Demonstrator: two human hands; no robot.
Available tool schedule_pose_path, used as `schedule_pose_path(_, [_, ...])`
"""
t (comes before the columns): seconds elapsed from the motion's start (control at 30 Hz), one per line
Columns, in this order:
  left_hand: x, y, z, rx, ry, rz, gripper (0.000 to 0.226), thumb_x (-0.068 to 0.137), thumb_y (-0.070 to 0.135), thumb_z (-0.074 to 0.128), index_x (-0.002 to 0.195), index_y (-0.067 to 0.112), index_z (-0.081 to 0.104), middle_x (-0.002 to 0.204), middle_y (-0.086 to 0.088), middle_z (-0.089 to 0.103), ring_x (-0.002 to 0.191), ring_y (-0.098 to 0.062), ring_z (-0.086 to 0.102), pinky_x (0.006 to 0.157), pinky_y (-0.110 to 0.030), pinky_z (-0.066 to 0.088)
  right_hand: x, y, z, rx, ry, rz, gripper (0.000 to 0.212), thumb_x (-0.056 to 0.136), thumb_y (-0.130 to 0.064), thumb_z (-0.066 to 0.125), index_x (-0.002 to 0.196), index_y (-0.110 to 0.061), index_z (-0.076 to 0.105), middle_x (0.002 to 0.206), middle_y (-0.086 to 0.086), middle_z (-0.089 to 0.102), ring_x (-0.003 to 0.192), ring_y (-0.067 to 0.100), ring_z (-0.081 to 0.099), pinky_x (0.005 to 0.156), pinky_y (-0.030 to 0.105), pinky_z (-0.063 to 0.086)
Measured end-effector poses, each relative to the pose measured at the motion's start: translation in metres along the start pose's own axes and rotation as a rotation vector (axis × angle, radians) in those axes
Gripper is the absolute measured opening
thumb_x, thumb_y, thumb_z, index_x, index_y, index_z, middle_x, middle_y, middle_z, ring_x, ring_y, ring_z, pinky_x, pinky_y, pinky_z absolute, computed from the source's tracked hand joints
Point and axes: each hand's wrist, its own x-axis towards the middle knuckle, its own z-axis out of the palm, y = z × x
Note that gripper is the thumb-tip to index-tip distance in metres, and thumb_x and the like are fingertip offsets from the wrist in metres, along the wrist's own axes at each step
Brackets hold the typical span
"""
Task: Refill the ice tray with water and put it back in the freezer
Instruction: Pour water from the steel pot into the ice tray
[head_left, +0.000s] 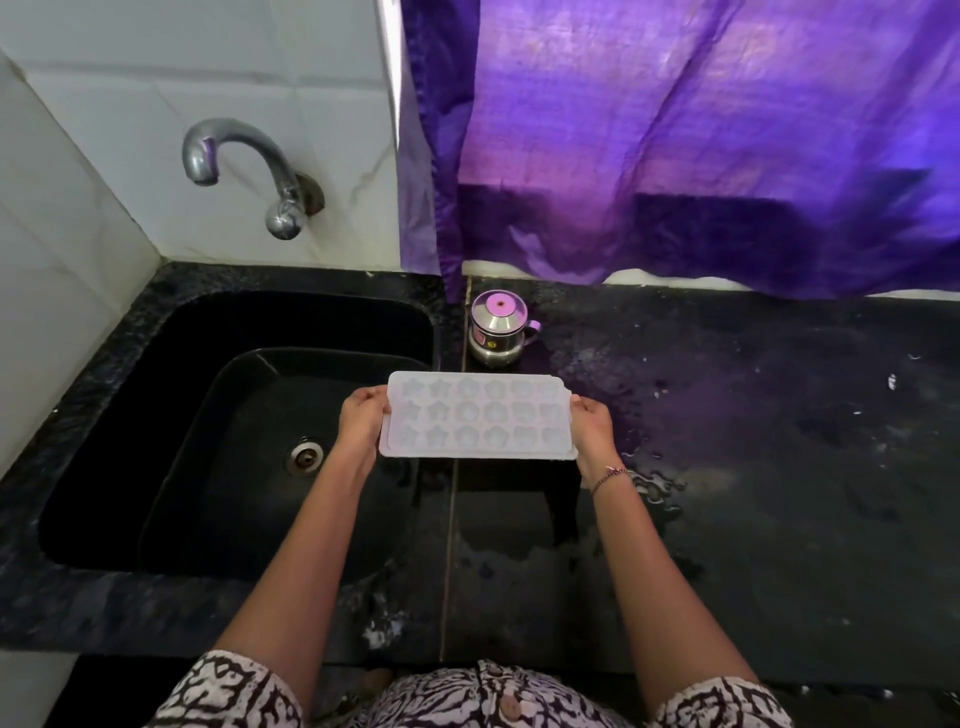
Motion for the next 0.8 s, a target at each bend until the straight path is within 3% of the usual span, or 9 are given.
schedule_pose_path(0.07, [-0.002,-0.003,0.012,-0.005,0.023,0.005,0.027,0.084,-0.008,0.041,0.102,0.003,0.057,0.099,-0.009,0.063,0.081,-0.022,0.061,0.064,-0.031,0.051,0.005,0.0,-0.01,0.007,0.006,-0.003,0.032,0.098,-0.022,0.044,0.069,-0.016,0.057,0.084,0.007,0.064,0.085,0.025,0.061,0.078,0.037,0.052])
schedule_pose_path(0.2, [-0.006,-0.007,0.032,-0.009,0.044,0.045,0.027,0.086,-0.009,0.049,0.106,0.002,0.062,0.1,-0.012,0.064,0.078,-0.021,0.063,0.062,-0.028,0.051,0.019,0.002,-0.031,-0.003,0.03,-0.01,0.027,0.096,-0.025,0.049,0.092,-0.006,0.068,0.097,0.014,0.07,0.093,0.029,0.066,0.086,0.047,0.055])
schedule_pose_path(0.37, [-0.011,-0.015,0.049,-0.015,0.054,0.101,0.027,0.085,-0.009,0.057,0.11,-0.003,0.064,0.105,-0.016,0.067,0.088,-0.023,0.064,0.063,-0.023,0.05,0.029,-0.004,-0.056,0.014,0.047,-0.062,0.025,0.096,-0.018,0.053,0.104,0.0,0.068,0.095,0.009,0.068,0.087,0.019,0.062,0.076,0.033,0.051])
schedule_pose_path(0.47, [-0.014,-0.019,0.058,-0.025,0.114,0.101,0.025,0.087,-0.01,0.056,0.109,-0.003,0.064,0.1,-0.013,0.066,0.08,-0.017,0.064,0.06,-0.019,0.049,0.032,-0.007,-0.067,0.026,0.029,-0.114,0.02,0.092,-0.011,0.059,0.106,-0.002,0.069,0.101,0.009,0.07,0.087,0.016,0.063,0.075,0.027,0.05])
schedule_pose_path(0.6, [-0.012,-0.027,0.066,-0.038,0.144,0.097,0.03,0.084,-0.016,0.053,0.109,-0.003,0.063,0.103,-0.014,0.067,0.087,-0.021,0.065,0.066,-0.023,0.052,0.04,-0.007,-0.075,-0.058,0.002,-0.173,0.02,0.09,-0.008,0.06,0.108,-0.004,0.069,0.108,0.009,0.07,0.097,0.019,0.064,0.092,0.035,0.052])
schedule_pose_path(0.67, [-0.01,-0.032,0.067,-0.022,0.152,0.099,0.032,0.083,-0.016,0.054,0.11,-0.001,0.064,0.106,-0.014,0.068,0.09,-0.022,0.066,0.072,-0.027,0.053,0.044,-0.005,-0.076,-0.098,-0.023,-0.179,0.022,0.09,-0.008,0.06,0.11,-0.004,0.069,0.109,0.009,0.07,0.099,0.02,0.065,0.093,0.039,0.052])
schedule_pose_path(0.8, [-0.005,-0.039,0.069,0.07,0.186,0.118,0.033,0.081,-0.012,0.059,0.109,0.003,0.067,0.103,-0.011,0.07,0.09,-0.022,0.067,0.068,-0.025,0.053,0.055,-0.001,-0.074,-0.157,-0.055,-0.173,0.023,0.089,-0.003,0.058,0.108,-0.006,0.07,0.096,0.005,0.07,0.094,0.022,0.066,0.09,0.044,0.054])
